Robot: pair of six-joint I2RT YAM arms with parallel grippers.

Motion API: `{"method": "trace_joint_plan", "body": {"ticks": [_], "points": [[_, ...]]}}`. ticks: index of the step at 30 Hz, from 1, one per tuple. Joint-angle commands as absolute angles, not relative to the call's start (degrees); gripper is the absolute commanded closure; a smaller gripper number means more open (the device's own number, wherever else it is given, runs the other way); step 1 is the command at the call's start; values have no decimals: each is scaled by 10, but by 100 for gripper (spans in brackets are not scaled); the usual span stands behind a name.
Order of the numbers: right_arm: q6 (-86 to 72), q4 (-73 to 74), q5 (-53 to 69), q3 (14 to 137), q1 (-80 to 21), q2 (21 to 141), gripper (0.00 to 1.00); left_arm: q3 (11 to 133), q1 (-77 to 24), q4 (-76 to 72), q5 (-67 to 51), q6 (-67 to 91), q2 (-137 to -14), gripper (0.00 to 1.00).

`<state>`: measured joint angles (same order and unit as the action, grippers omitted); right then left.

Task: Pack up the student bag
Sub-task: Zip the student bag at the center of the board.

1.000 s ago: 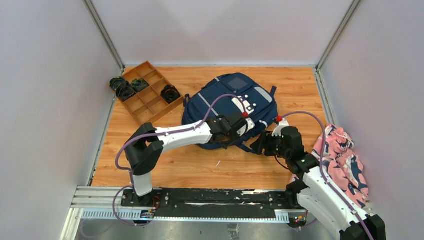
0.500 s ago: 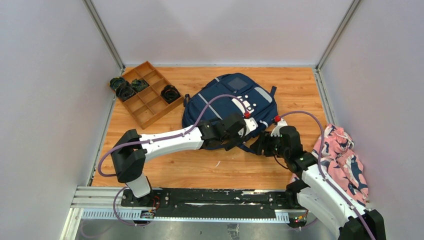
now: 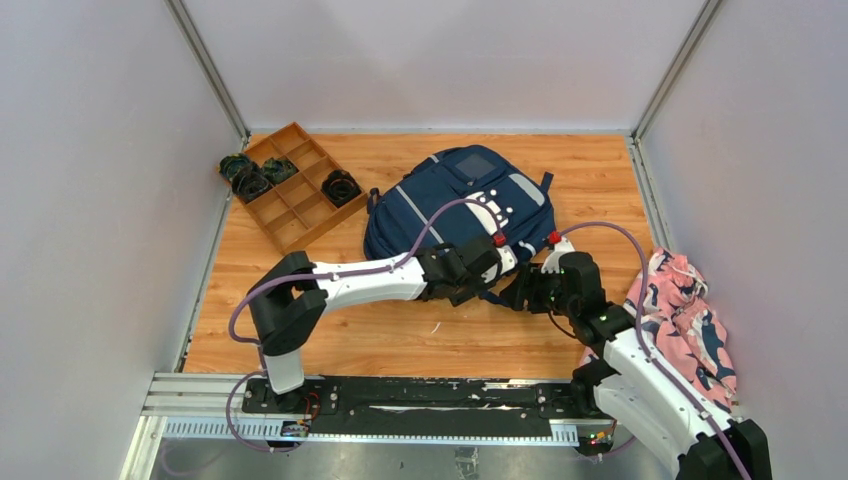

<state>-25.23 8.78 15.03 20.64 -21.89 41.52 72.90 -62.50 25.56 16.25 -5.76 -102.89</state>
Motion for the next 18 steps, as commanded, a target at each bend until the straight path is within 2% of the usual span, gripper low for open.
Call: {"method": "trace_joint_plan", "body": {"ticks": [1, 12, 18], "points": [[-245, 93, 150, 210, -224, 420, 38, 754, -628, 260, 192, -53, -1060, 45], [-251, 74, 151, 215, -224, 450, 39, 730, -631, 250, 203, -24, -1047, 62], [-250, 62, 156, 220, -224, 467, 39, 722, -632, 240, 200, -18, -1055, 64]]}}
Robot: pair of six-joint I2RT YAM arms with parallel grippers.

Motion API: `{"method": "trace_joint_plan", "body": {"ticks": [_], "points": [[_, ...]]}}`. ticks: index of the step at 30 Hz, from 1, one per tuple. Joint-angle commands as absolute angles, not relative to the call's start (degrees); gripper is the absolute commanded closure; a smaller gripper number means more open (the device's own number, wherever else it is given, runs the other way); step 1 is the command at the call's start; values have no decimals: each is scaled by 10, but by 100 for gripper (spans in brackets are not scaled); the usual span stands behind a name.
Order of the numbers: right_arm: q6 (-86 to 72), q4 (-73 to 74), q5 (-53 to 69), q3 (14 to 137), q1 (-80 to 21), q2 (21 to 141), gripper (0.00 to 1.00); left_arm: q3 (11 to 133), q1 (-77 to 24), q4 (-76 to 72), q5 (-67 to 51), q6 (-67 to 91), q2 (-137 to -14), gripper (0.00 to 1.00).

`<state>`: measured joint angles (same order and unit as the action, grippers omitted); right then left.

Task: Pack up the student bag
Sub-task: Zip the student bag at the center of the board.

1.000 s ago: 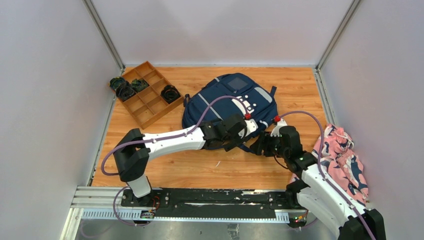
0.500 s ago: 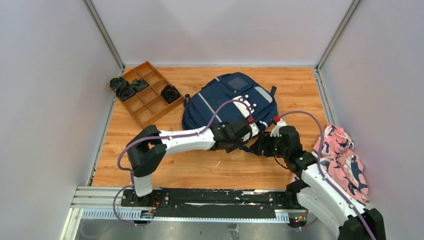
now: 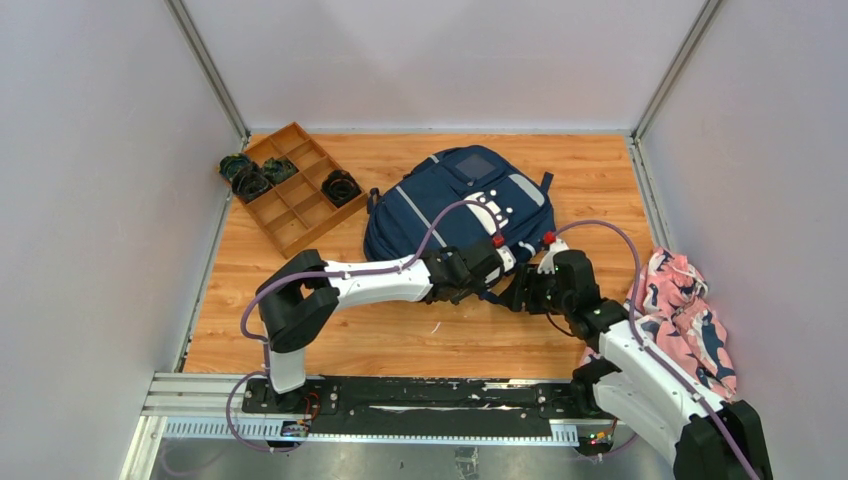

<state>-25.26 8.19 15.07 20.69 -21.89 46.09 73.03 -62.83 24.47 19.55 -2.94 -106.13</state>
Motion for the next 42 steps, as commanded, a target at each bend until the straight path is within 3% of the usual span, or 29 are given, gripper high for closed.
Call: {"method": "trace_joint_plan", "body": {"ticks": [1, 7, 11, 15, 22, 42], "points": [[-250, 62, 157, 222, -224, 470, 39, 725, -632, 239, 204, -20, -1060, 68], [-247, 58, 156, 220, -225, 474, 39, 730, -631, 210, 288, -36, -1066, 100], [-247, 39, 170, 210, -225, 483, 35, 748, -630, 239, 265, -39, -1040, 100], [-257, -29, 193, 193, -224, 492, 31, 744, -620, 249, 166, -38, -990, 100], [-270, -132, 229, 187, -224, 551, 32, 761, -602, 272, 81, -36, -969, 100], [-215, -276, 328, 228, -224, 713, 35, 811, -579, 305, 51, -51, -974, 100]]}}
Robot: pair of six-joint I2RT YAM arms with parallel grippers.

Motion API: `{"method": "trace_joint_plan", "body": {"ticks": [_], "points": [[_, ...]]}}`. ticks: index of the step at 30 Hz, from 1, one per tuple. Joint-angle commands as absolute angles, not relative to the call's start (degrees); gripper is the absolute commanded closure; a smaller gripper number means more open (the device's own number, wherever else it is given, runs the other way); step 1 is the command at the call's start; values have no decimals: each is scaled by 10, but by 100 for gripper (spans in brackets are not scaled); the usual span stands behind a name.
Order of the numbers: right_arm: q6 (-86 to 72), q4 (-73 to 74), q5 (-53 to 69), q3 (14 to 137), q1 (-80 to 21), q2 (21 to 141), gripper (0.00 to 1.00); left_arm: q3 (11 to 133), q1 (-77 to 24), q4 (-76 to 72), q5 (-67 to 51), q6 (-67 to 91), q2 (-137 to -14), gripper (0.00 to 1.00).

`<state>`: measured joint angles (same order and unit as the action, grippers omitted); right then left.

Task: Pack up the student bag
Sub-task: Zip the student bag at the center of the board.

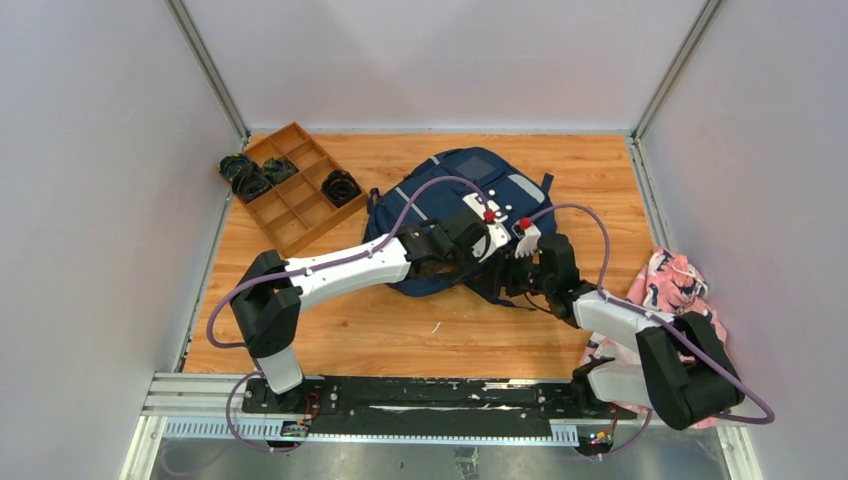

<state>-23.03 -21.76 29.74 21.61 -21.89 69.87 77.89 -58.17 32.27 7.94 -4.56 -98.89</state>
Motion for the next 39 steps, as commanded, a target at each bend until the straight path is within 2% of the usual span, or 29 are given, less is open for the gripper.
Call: {"method": "trace_joint_plan", "body": {"ticks": [1, 7, 10, 21, 26, 27, 39], "points": [[-216, -283, 329, 228, -224, 716, 35, 811, -579, 306, 51, -52, -974, 100], [-225, -313, 342, 233, -225, 737, 37, 812, -575, 308, 51, -48, -974, 100], [-232, -330, 343, 227, -226, 735, 41, 812, -575, 308, 49, -48, -975, 100], [-222, -306, 312, 214, -226, 730, 75, 818, -574, 308, 45, -40, -981, 100], [-216, -266, 277, 208, -225, 706, 98, 813, -572, 309, 51, -40, -974, 100], [-216, -256, 269, 208, -226, 700, 100, 811, -572, 308, 52, -40, -971, 100], [-211, -122, 99, 218, -223, 658, 100, 783, -564, 309, 60, -43, -943, 100]]}}
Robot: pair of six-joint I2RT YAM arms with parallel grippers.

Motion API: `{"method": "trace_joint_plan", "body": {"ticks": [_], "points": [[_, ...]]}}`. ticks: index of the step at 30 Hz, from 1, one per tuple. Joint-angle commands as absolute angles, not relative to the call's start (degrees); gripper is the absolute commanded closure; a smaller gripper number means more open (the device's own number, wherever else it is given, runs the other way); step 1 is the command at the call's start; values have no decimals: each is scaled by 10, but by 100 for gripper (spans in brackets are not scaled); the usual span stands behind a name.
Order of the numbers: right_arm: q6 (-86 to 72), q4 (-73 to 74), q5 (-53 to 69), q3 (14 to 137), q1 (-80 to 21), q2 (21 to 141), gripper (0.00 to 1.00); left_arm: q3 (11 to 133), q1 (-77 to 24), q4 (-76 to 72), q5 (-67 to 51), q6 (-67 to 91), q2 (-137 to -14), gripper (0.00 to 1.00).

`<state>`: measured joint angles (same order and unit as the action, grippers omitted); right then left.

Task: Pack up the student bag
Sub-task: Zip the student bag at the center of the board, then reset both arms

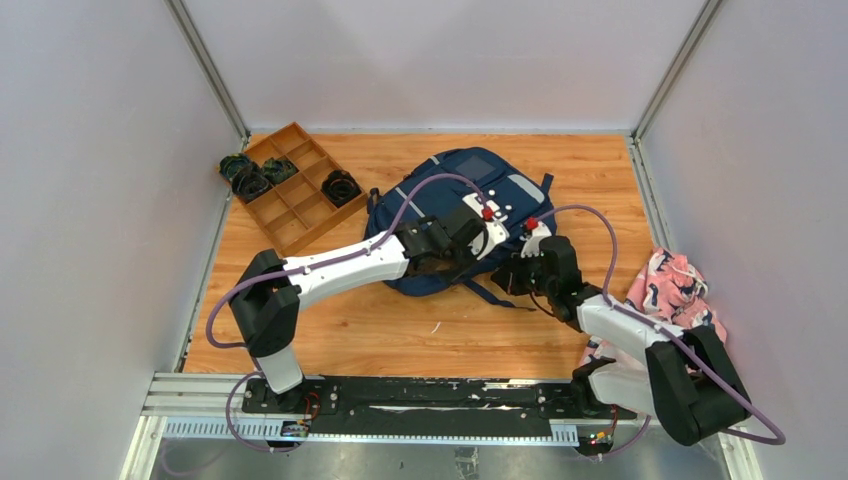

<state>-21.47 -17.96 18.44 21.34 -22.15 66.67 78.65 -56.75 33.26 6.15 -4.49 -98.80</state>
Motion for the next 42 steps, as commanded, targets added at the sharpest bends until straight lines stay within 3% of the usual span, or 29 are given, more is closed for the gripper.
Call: {"method": "trace_joint_plan", "body": {"ticks": [1, 9, 10, 12, 15, 17, 21, 23, 25, 31, 32, 34, 38, 42], "points": [[-212, -112, 86, 223, -223, 659, 100, 779, -563, 310, 60, -43, -939, 100], [-211, -41, 41, 269, -212, 671, 100, 757, -563, 303, 49, -32, -920, 100], [-214, -33, 46, 274, -212, 666, 96, 758, -563, 303, 50, -28, -920, 98], [-217, -6, 54, 287, -212, 647, 79, 766, -563, 304, 58, -18, -920, 83], [-216, 96, 60, 329, -213, 602, 56, 778, -563, 311, 81, -6, -912, 68], [-210, 155, 46, 361, -213, 559, 46, 779, -563, 306, 113, -3, -897, 62], [-199, 246, -73, 428, -213, 478, 42, 774, -563, 293, 186, 25, -848, 58], [-198, 275, -134, 460, -212, 442, 14, 772, -558, 294, 217, 47, -816, 57], [-202, 298, -202, 485, -213, 412, 6, 768, -541, 307, 253, 93, -781, 57], [-210, 313, -311, 488, -213, 349, 2, 701, -415, 339, 271, 237, -648, 55], [-214, 311, -319, 479, -213, 342, 1, 683, -407, 343, 296, 253, -626, 51], [-222, 311, -324, 468, -213, 336, 1, 654, -405, 357, 360, 281, -586, 31], [-238, 311, -319, 454, -212, 334, 0, 605, -405, 367, 432, 311, -511, 9], [-243, 308, -314, 453, -213, 346, 0, 565, -405, 349, 444, 317, -448, 4]]}}
